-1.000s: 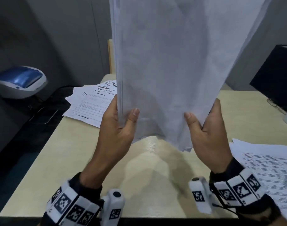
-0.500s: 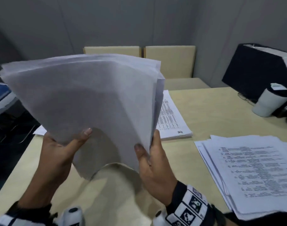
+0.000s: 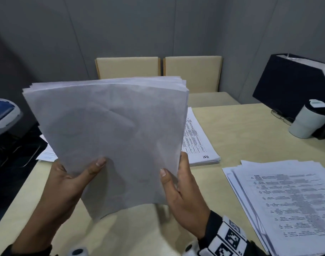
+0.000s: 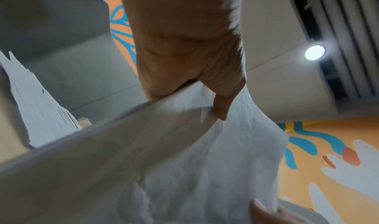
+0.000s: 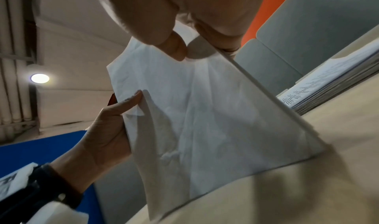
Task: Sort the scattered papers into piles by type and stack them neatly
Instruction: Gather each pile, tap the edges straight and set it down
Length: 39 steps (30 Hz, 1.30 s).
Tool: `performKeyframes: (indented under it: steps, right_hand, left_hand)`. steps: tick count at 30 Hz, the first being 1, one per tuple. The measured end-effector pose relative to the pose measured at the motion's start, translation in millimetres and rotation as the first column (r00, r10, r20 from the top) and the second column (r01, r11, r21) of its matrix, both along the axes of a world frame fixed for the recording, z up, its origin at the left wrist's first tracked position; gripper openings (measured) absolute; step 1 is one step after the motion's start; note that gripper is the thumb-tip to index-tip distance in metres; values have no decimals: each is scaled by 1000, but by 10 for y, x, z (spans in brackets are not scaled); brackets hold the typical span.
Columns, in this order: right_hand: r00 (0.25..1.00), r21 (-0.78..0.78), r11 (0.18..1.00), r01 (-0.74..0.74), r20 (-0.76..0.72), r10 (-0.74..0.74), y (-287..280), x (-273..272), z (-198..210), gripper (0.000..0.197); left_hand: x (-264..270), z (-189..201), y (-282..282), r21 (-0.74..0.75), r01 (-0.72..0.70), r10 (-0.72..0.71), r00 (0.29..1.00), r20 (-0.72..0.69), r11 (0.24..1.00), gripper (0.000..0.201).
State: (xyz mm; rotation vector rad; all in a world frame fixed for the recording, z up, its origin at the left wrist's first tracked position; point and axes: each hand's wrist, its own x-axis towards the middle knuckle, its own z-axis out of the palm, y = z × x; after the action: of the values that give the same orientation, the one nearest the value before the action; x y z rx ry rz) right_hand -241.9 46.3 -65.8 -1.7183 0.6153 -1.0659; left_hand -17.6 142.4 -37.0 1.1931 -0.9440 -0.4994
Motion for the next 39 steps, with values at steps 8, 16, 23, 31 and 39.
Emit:
performKeyframes:
  steps: [8, 16, 23, 31, 39]
  right_hand:
    - [983, 8, 994, 113, 148, -113, -295, -195, 253, 40]
    - [989, 107, 993, 58, 129, -71, -391, -217, 242, 46]
    - [980, 125, 979, 159, 100, -172, -407, -173, 140, 39]
    - [976, 163, 963, 213, 2, -216, -406, -157, 196, 41]
    - [979, 148, 968, 201, -58, -194, -347, -142, 324, 39]
  left_hand:
    - [-278, 94, -53, 78, 17, -15, 1000, -23, 997, 25]
    - [-266, 121, -17, 172, 108, -100, 993, -55, 979, 25]
    - [-291, 150, -5, 167, 104, -94, 993, -71, 980, 38]
    - [-247, 354, 96, -161, -242, 273, 939, 208, 957, 69]
    - [-256, 436, 132, -297, -299, 406, 810, 424, 907, 57]
